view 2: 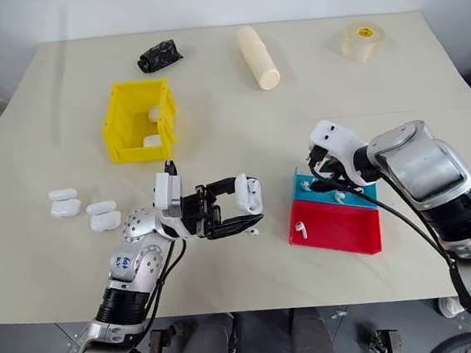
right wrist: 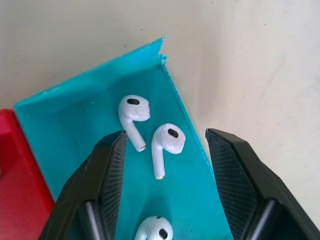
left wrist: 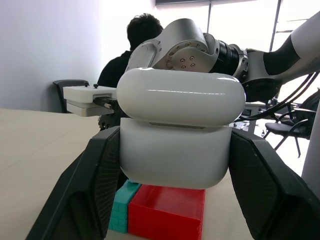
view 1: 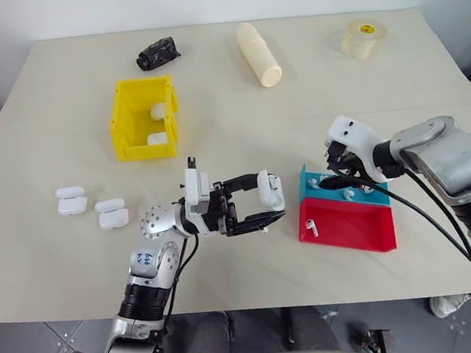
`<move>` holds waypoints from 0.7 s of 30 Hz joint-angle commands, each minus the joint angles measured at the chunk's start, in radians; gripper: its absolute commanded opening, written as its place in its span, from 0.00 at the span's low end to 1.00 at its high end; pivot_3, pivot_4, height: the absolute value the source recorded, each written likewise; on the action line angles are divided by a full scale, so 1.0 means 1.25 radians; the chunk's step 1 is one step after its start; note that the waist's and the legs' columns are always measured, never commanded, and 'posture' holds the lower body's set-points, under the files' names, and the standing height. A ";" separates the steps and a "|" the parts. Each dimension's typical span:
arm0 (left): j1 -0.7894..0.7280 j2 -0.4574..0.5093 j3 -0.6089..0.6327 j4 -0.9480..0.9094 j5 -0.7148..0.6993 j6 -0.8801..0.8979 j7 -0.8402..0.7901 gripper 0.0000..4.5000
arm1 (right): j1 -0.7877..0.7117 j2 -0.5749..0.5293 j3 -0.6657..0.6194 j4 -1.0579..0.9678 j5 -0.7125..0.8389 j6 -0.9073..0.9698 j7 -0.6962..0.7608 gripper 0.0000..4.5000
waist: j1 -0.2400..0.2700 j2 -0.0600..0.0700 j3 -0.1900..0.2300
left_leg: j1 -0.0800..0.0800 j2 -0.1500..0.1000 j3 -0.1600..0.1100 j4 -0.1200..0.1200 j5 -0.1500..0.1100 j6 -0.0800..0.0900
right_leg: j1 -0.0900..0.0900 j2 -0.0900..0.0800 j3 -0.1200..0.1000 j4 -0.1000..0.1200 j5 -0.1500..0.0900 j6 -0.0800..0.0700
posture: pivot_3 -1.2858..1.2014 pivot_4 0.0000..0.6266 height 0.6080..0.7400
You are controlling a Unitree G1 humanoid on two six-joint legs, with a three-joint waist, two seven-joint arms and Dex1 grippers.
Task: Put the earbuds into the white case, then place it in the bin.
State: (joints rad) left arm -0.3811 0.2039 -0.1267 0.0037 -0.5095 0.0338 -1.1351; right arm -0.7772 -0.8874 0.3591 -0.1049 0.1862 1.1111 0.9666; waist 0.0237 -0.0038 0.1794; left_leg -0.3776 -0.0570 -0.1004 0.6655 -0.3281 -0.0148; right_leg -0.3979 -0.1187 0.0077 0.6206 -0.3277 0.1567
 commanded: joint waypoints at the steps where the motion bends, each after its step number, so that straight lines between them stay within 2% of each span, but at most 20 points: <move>1: 0.002 0.000 0.005 -0.033 -0.016 0.000 0.004 0.63 | -0.019 0.006 0.009 0.008 -0.014 -0.016 -0.006 0.59 | 0.000 0.000 0.000 | 0.000 0.000 0.000 0.000 0.000 0.000 | 0.000 0.000 0.000 0.000 0.000 0.000 | 0.52 0.24 1.00; 9: 0.003 0.000 0.006 -0.036 -0.016 -0.001 0.010 0.63 | -0.018 0.017 0.024 0.023 -0.023 -0.025 -0.009 0.59 | -0.001 0.000 0.000 | 0.000 0.000 0.000 0.000 0.000 0.000 | 0.000 0.000 0.000 0.000 0.000 0.000 | 0.52 0.24 1.00; 12: 0.004 0.000 0.006 -0.039 -0.017 -0.001 0.013 0.63 | -0.016 0.019 0.023 0.020 -0.022 -0.023 -0.007 0.45 | -0.001 0.000 0.000 | 0.000 0.000 0.000 0.000 0.000 0.000 | 0.000 0.000 0.000 0.000 0.000 0.000 | 0.52 0.24 1.00; 16: 0.004 0.000 0.006 -0.040 -0.018 0.000 0.014 0.63 | -0.013 0.020 0.023 0.016 -0.021 -0.023 -0.002 0.15 | 0.000 0.000 0.000 | 0.000 0.000 0.000 0.000 0.000 0.000 | 0.000 0.000 0.000 0.000 0.000 0.000 | 0.52 0.24 1.00; 17: 0.004 0.000 0.006 -0.040 -0.018 0.000 0.014 0.63 | -0.012 0.020 0.023 0.015 -0.020 -0.023 -0.001 0.11 | 0.000 0.000 0.000 | 0.000 0.000 0.000 0.000 0.000 0.000 | 0.000 0.000 0.000 0.000 0.000 0.000 | 0.52 0.24 1.00; 21: 0.002 0.000 0.005 -0.039 -0.018 0.000 0.013 0.63 | -0.009 0.020 0.022 0.011 -0.019 -0.021 -0.001 0.11 | 0.000 0.000 0.000 | 0.000 0.000 0.000 0.000 0.000 0.000 | 0.000 0.000 0.000 0.000 0.000 0.000 | 0.52 0.24 1.00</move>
State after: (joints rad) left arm -0.3807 0.2050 -0.1268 0.0011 -0.5102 0.0352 -1.1181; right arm -0.7815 -0.8598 0.3883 -0.0730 0.1669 1.0883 0.9639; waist 0.0231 -0.0038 0.1794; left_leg -0.3776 -0.0571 -0.1005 0.6657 -0.3280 -0.0148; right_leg -0.3980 -0.1184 0.0076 0.6210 -0.3277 0.1567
